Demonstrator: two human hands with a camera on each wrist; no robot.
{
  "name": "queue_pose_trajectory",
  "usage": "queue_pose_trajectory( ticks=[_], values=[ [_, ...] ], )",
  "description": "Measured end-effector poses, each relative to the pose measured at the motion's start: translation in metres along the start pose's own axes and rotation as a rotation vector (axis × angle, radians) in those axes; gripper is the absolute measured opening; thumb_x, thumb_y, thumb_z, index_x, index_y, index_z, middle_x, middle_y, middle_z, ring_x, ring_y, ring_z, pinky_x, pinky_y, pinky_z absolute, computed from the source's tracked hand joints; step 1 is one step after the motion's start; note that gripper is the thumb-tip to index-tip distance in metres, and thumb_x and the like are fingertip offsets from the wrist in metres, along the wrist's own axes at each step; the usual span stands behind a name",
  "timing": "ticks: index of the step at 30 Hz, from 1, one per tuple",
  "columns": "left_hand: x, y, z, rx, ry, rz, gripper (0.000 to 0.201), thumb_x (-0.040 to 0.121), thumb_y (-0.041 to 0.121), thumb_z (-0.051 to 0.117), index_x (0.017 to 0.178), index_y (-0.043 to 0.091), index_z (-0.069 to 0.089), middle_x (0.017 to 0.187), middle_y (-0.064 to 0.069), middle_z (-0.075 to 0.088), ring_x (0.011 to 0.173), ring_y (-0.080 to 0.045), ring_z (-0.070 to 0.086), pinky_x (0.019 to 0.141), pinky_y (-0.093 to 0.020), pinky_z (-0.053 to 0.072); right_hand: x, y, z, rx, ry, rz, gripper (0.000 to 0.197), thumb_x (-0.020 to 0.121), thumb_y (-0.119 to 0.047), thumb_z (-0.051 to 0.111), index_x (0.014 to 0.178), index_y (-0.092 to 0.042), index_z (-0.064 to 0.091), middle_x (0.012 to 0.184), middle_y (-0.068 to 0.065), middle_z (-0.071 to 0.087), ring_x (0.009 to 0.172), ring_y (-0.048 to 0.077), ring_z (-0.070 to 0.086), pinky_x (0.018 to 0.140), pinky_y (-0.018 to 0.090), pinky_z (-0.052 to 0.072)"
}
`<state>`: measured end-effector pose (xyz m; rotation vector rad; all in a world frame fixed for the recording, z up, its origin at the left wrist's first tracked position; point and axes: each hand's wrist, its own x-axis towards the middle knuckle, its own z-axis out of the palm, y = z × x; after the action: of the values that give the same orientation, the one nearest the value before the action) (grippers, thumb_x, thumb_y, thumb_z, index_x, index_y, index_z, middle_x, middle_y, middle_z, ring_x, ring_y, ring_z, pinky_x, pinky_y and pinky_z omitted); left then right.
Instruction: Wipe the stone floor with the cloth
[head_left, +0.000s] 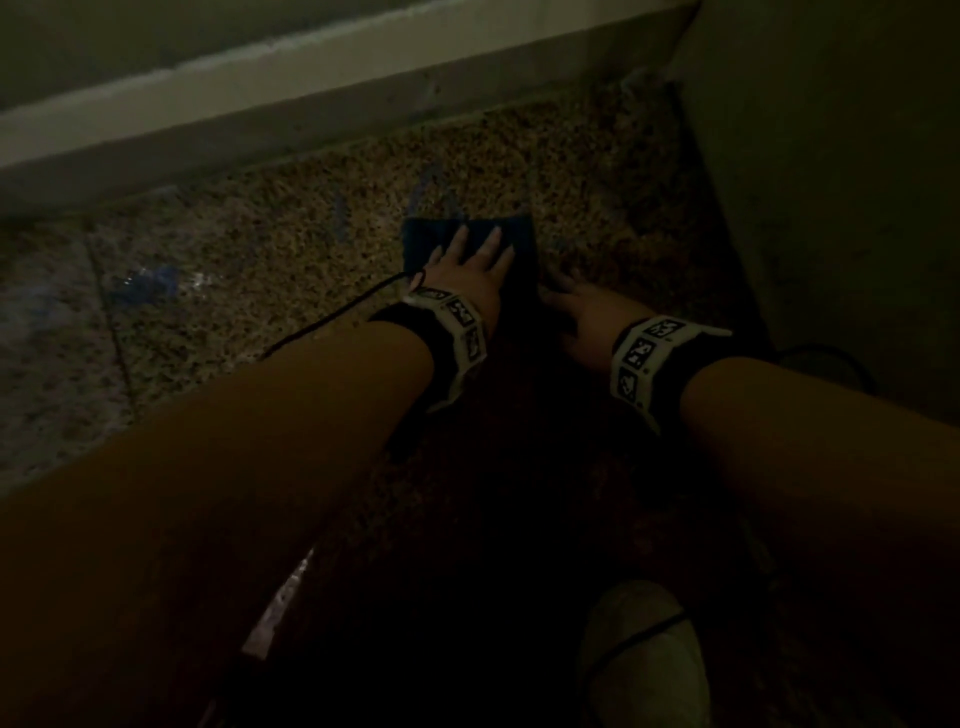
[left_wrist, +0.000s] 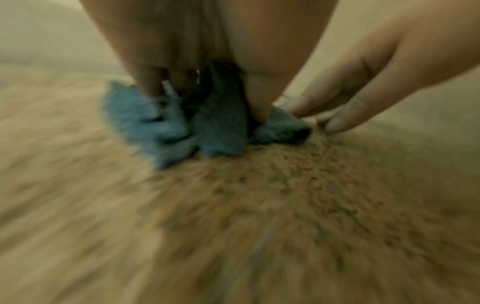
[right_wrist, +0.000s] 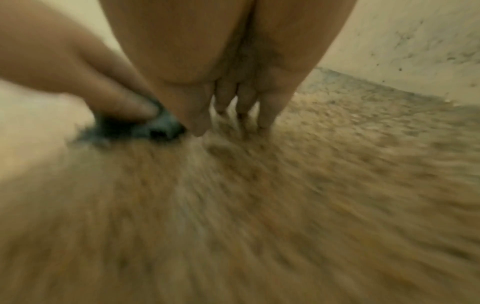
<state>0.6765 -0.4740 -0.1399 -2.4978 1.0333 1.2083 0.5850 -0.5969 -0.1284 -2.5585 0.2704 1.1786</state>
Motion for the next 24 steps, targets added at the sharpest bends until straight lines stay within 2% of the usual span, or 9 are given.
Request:
queue_pose_trajectory(
  ticks=[3, 4, 6, 10, 13, 15, 18, 20, 24],
  values=[
    [-0.018, -0.027, 0.014, -0.009, 0.064, 0.072, 0.070, 0.100, 0.036, 0.039, 0.151, 0.030, -0.009, 0.157, 0.007, -0.019, 0.146, -0.022, -0.012, 0.118, -0.048, 0.010, 0.000, -0.011, -0.010, 0.096, 0.204, 0.099, 0.044, 0.102, -0.023, 0.038, 0.145, -0.015, 0.037, 0.152, 0.011, 0.032, 0.135, 0.028, 0.036, 0.106, 0.034, 0.033],
    [-0.028, -0.037, 0.021, -0.012, 0.091, 0.050, 0.073, 0.099, 0.039, 0.040, 0.150, 0.031, -0.012, 0.157, 0.006, -0.021, 0.145, -0.022, -0.013, 0.118, -0.048, 0.013, 0.001, -0.016, -0.014, 0.117, 0.300, 0.111, 0.044, 0.102, -0.028, 0.037, 0.144, -0.015, 0.038, 0.150, 0.011, 0.035, 0.133, 0.029, 0.038, 0.105, 0.034, 0.035],
    [-0.047, -0.058, 0.037, -0.048, 0.112, -0.062, 0.082, 0.096, 0.043, 0.045, 0.148, 0.031, -0.018, 0.155, 0.004, -0.026, 0.144, -0.024, -0.018, 0.118, -0.046, 0.011, 0.007, -0.030, -0.023, 0.094, 0.372, 0.038, 0.053, 0.101, -0.038, 0.036, 0.149, -0.017, 0.028, 0.157, 0.008, 0.020, 0.140, 0.029, 0.025, 0.111, 0.036, 0.028],
    [-0.073, -0.101, 0.062, -0.214, 0.044, -0.309, 0.086, 0.094, 0.052, 0.044, 0.148, 0.031, -0.019, 0.154, 0.001, -0.030, 0.144, -0.027, -0.020, 0.118, -0.048, 0.003, 0.026, -0.072, -0.026, -0.152, 0.162, -0.166, 0.069, 0.097, -0.056, 0.032, 0.153, -0.027, 0.003, 0.160, 0.002, -0.007, 0.147, 0.026, -0.001, 0.116, 0.042, 0.016],
    [-0.084, -0.113, 0.072, -0.237, 0.016, -0.308, 0.077, 0.097, 0.050, 0.040, 0.150, 0.033, -0.014, 0.154, 0.003, -0.029, 0.144, -0.024, -0.018, 0.117, -0.049, 0.008, 0.041, -0.094, -0.007, -0.217, 0.051, -0.111, 0.070, 0.098, -0.056, 0.029, 0.152, -0.031, -0.006, 0.158, 0.000, -0.021, 0.146, 0.028, -0.012, 0.118, 0.046, 0.006],
    [-0.088, -0.112, 0.074, -0.233, 0.034, -0.298, 0.074, 0.098, 0.048, 0.039, 0.150, 0.032, -0.012, 0.155, 0.003, -0.028, 0.144, -0.024, -0.018, 0.116, -0.047, 0.007, 0.046, -0.099, -0.002, -0.207, 0.061, -0.064, 0.062, 0.101, -0.047, 0.026, 0.152, -0.032, -0.007, 0.157, -0.001, -0.023, 0.146, 0.028, -0.013, 0.118, 0.047, 0.004],
    [-0.088, -0.109, 0.074, -0.257, 0.020, -0.305, 0.073, 0.098, 0.049, 0.037, 0.151, 0.030, -0.010, 0.155, 0.002, -0.028, 0.144, -0.025, -0.019, 0.116, -0.046, 0.002, 0.048, -0.098, -0.007, -0.208, 0.081, -0.045, 0.060, 0.103, -0.041, 0.026, 0.151, -0.031, -0.010, 0.157, -0.003, -0.022, 0.146, 0.025, -0.011, 0.118, 0.044, 0.009],
    [-0.088, -0.107, 0.073, -0.275, 0.005, -0.314, 0.072, 0.098, 0.051, 0.034, 0.151, 0.029, -0.010, 0.155, 0.001, -0.027, 0.144, -0.027, -0.018, 0.117, -0.047, 0.002, 0.048, -0.094, -0.007, -0.214, 0.107, -0.039, 0.064, 0.102, -0.044, 0.026, 0.150, -0.029, -0.015, 0.158, -0.005, -0.020, 0.147, 0.021, -0.010, 0.118, 0.043, 0.007],
    [-0.088, -0.101, 0.066, -0.309, -0.008, -0.323, 0.071, 0.098, 0.050, 0.032, 0.152, 0.025, -0.008, 0.156, -0.001, -0.024, 0.144, -0.029, -0.017, 0.116, -0.048, 0.004, 0.043, -0.089, 0.001, -0.245, 0.146, 0.013, 0.071, 0.098, -0.055, 0.024, 0.150, -0.029, -0.017, 0.157, -0.009, -0.023, 0.146, 0.019, -0.012, 0.116, 0.051, -0.002]
  ],
)
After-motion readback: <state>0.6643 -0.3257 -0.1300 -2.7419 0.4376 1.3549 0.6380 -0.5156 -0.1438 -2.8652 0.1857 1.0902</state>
